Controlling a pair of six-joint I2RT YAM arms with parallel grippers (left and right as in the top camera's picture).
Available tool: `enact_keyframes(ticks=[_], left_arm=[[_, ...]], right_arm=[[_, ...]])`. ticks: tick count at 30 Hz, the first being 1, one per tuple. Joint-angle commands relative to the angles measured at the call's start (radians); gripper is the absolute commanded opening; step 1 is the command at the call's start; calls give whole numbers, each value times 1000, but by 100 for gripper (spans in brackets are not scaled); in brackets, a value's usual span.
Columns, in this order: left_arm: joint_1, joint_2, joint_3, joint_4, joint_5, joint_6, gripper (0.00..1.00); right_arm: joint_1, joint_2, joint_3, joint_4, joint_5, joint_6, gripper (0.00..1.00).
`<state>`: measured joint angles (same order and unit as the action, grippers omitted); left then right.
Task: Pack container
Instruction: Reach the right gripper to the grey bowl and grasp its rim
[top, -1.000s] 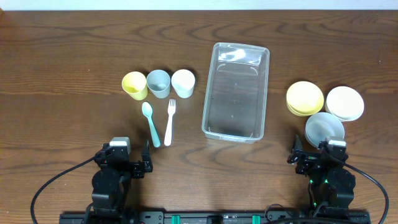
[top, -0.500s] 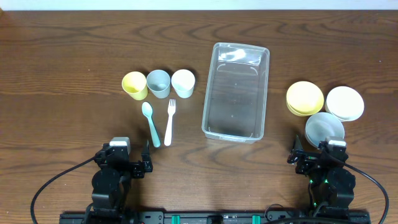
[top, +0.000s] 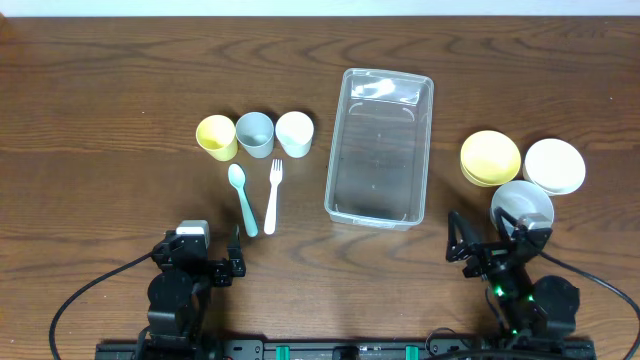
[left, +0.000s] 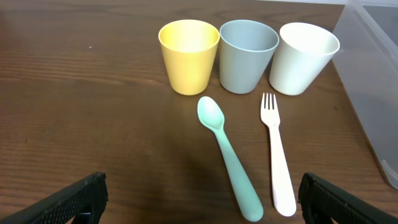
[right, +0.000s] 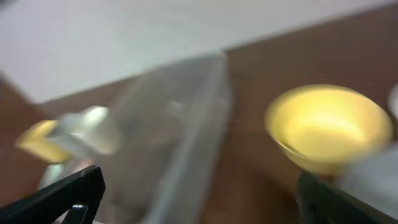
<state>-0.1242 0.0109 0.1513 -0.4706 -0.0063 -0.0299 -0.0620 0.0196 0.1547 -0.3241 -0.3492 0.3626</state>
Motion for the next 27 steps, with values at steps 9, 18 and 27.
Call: enact_keyframes(ticks=[9, 18, 27], left_arm=[[5, -7, -17, -2, -1, -10, 98], [5, -7, -17, -2, -1, -10, 98], [5, -7, -17, -2, -1, -10, 98]], right_arm=[[13, 605, 651, -299, 272, -180, 99], [-67, 1303, 1208, -709, 332, -219, 99], [-219, 1559, 1219, -786, 452, -66, 99]])
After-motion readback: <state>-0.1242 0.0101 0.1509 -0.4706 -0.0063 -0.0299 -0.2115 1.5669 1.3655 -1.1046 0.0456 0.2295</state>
